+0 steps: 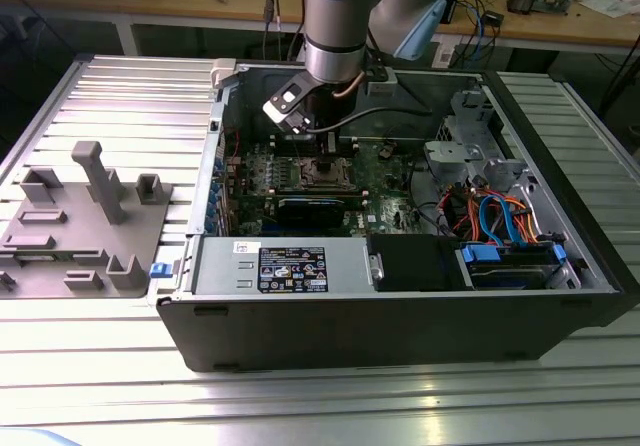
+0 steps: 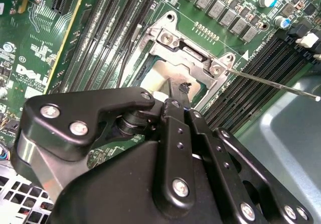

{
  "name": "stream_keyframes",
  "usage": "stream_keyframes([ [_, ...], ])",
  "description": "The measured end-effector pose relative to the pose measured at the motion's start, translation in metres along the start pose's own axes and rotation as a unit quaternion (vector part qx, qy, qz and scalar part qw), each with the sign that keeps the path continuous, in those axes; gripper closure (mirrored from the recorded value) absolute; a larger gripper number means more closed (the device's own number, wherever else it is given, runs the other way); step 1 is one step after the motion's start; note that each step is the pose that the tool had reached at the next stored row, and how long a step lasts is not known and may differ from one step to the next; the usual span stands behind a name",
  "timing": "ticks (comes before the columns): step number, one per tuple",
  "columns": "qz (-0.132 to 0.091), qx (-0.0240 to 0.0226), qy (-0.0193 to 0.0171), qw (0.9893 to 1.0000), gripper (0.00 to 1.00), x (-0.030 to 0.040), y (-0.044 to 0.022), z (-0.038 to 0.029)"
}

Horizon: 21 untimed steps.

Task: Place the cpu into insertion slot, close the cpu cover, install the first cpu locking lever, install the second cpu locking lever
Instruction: 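Close the cpu cover, then install the first cpu locking lever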

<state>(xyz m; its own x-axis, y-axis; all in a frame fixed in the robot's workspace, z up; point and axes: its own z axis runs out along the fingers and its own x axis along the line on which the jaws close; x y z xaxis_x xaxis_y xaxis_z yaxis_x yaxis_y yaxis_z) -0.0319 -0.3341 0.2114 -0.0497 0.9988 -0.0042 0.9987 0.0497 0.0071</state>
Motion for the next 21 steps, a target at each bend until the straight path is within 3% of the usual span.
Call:
stream_keyframes([
  [9, 0.000, 0.0000, 0.0000, 1.0000, 0.89, 0.0000, 0.0005, 0.0000],
  [10, 0.000, 0.0000, 0.0000, 1.0000, 0.89, 0.0000, 0.0007, -0.0032],
  [11, 0.000, 0.0000, 0.0000, 1.0000, 0.89, -0.0001, 0.0008, -0.0189],
  [21, 0.000, 0.0000, 0.0000, 1.0000, 0.89, -0.0002, 0.0008, -0.0319],
])
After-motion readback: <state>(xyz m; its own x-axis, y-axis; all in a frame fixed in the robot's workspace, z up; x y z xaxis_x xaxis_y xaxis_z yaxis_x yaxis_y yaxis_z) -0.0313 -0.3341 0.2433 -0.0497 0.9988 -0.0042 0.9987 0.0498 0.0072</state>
